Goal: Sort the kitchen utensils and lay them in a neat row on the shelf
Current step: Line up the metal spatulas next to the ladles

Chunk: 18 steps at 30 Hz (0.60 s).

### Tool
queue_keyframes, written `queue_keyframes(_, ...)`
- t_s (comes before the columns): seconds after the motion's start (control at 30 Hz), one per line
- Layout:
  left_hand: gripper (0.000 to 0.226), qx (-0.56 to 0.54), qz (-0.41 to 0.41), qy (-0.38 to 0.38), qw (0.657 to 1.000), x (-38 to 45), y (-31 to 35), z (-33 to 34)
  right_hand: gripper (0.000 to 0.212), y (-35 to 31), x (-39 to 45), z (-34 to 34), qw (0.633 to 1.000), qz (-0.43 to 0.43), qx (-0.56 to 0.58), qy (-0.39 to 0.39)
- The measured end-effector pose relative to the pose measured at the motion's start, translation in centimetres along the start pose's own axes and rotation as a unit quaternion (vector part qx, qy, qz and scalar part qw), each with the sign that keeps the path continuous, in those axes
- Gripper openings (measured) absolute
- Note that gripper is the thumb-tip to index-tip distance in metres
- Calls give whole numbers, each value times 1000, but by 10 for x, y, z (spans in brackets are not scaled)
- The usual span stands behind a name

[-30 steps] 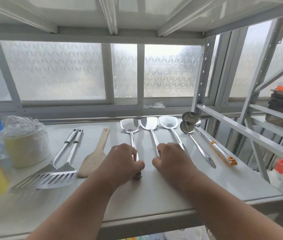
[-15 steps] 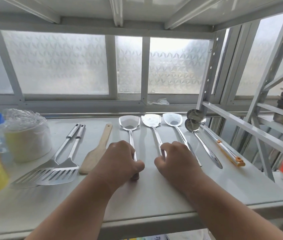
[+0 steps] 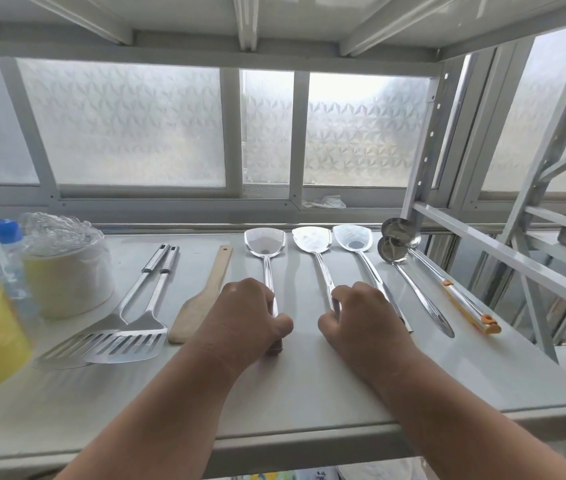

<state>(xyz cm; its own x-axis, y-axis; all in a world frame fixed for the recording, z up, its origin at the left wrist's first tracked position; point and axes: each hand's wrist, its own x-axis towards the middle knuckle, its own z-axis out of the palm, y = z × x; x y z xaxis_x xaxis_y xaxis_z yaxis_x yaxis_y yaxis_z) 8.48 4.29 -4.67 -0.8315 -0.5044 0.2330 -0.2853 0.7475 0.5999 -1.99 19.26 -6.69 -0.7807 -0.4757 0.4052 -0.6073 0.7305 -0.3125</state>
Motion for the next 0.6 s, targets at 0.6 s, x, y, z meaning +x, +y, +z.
queue_keyframes(0.6, 25, 25, 3, -17, 1000, 12, -5, 6, 15, 0, 1, 4, 1000, 8, 4, 4)
